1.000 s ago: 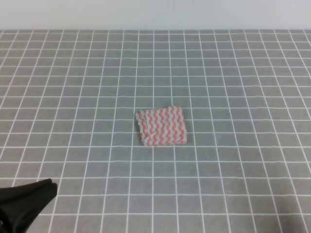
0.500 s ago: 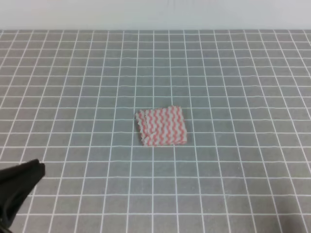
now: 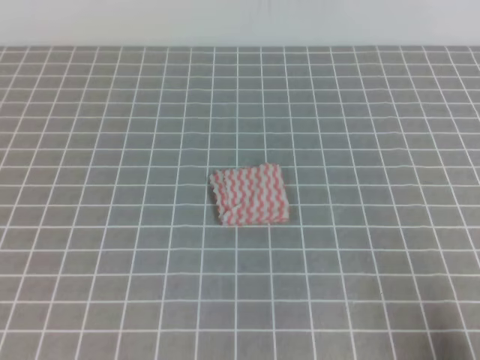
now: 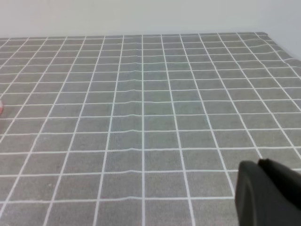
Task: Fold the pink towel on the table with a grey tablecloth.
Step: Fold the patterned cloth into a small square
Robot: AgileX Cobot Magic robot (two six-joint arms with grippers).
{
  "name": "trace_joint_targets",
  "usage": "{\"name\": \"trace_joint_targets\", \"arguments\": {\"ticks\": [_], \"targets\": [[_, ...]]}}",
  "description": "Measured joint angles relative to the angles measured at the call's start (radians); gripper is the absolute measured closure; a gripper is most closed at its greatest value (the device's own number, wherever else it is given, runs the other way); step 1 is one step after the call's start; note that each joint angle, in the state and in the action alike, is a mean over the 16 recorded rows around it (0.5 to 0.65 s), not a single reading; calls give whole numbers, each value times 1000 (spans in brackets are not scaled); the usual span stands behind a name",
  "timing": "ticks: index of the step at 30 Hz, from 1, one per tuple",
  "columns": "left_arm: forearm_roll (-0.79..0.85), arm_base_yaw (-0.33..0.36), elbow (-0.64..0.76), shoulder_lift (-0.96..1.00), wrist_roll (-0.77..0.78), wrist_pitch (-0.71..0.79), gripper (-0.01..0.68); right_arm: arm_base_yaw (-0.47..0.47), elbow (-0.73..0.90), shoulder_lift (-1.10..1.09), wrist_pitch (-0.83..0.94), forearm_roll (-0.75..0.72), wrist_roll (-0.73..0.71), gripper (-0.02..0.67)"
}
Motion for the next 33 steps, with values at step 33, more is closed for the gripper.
{"name": "trace_joint_targets", "arguments": {"ticks": [33], "targets": [[138,173,174,-151,123,218,673,0,-5,-3,-1,2,0,651]]}}
